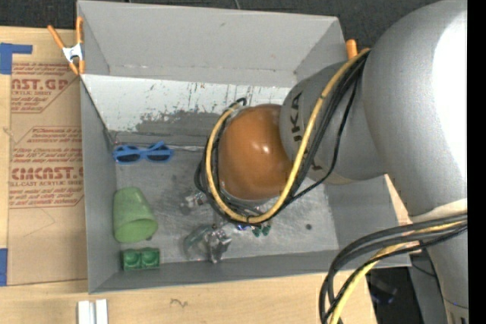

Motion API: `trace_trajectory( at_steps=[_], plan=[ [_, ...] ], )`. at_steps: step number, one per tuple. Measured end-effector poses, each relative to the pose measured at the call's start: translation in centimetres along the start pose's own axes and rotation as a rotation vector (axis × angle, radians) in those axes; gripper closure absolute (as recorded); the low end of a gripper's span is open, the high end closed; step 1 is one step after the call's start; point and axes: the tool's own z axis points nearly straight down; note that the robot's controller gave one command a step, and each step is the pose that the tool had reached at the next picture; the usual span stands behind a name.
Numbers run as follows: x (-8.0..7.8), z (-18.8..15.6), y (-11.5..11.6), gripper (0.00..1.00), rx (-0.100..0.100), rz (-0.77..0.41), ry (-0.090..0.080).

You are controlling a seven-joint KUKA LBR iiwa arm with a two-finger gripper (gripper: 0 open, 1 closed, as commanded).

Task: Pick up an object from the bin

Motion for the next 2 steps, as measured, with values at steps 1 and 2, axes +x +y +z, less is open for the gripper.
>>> trace_trajectory(
  at_steps=[1,2],
  plan=[
    [0.1,0.0,0.2,1.0,-0.002,-0.005,0.003],
    [-2.3,-13.7,-4.4,1.0,0.0,-0.307,0.014]
  ],
)
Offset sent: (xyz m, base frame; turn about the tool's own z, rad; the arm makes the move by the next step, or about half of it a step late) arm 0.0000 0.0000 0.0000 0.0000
